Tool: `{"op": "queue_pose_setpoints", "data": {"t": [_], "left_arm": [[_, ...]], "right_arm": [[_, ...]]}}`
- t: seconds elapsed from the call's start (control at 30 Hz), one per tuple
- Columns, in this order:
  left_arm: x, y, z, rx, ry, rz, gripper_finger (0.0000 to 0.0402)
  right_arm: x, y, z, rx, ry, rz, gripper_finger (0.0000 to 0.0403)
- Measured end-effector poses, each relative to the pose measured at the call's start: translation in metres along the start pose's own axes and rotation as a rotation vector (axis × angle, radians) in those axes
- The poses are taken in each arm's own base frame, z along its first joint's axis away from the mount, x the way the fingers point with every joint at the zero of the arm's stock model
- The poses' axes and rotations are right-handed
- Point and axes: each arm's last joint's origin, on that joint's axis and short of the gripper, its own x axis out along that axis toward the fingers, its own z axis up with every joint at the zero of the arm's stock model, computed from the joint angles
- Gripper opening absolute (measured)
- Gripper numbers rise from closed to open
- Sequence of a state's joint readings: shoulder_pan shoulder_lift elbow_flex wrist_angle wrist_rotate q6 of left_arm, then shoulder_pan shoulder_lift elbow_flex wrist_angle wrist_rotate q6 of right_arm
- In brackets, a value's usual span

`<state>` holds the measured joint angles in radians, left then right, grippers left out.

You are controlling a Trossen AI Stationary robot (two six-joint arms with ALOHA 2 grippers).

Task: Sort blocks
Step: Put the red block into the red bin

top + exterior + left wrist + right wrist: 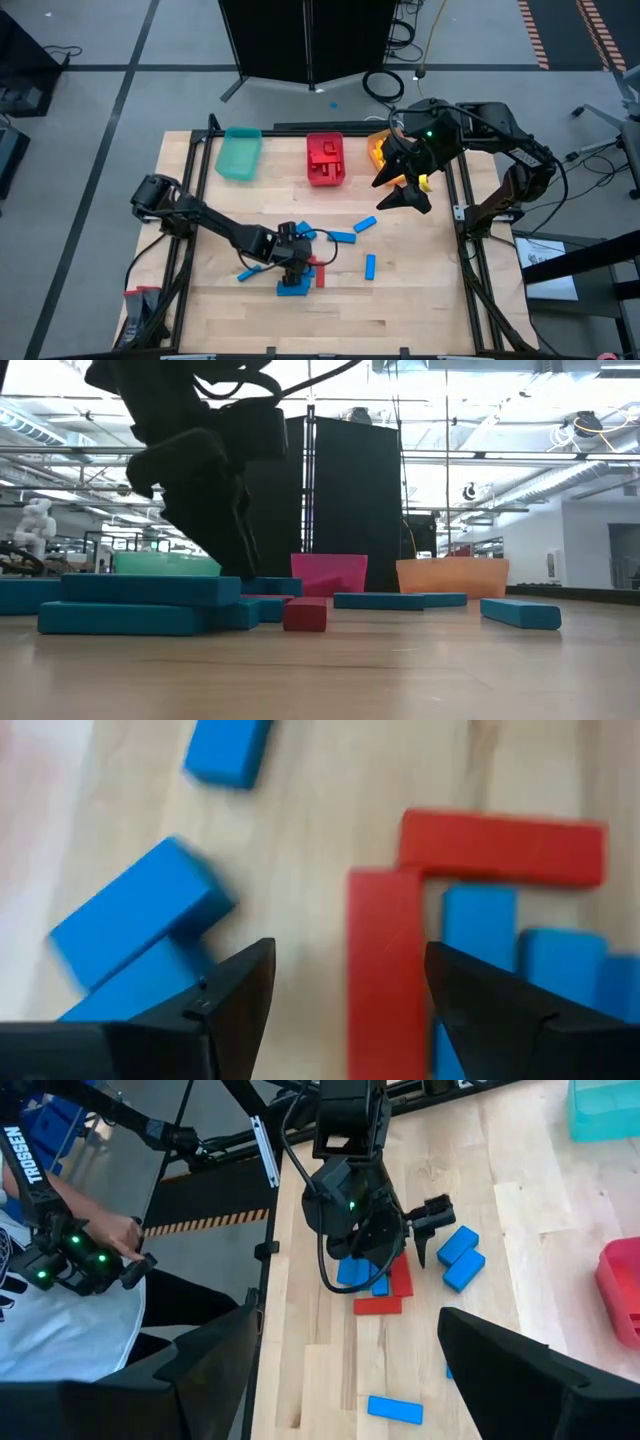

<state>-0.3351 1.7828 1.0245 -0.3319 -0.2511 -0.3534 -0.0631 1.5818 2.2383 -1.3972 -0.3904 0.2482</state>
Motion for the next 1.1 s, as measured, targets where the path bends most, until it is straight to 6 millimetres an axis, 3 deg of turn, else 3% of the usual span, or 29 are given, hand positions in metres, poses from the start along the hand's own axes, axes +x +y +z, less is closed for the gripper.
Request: {"op": "queue_pose_setpoints", "data": {"t": [0.37,0.63,0.77,1.0,1.1], "left_arm": [[0.018,-0.004,-0.005,-0.002,0.042,-0.041,0.0262],[0.026,0.004,-0.006,-0.020,0.096,-0.090,0.0260],[0.035,0.007,-0.009,-0.007,0.141,-0.115,0.0231],[0.036,0.009,-0.009,-0.014,0.147,-0.125,0.0139],[0.036,0.009,-0.009,-0.016,0.146,-0.118,0.0133]], "right_arm": [[0.000,0.000,0.000,0.003,0.004,0.002,0.0308],[0.000,0.000,0.000,0.003,0.004,0.002,0.0308],[0.000,0.000,0.000,0.003,0.005,0.003,0.0308],[0.000,0.000,-0.001,0.001,0.007,0.003,0.0308],[0.000,0.000,-0.001,0.001,0.008,0.002,0.0308]]}}
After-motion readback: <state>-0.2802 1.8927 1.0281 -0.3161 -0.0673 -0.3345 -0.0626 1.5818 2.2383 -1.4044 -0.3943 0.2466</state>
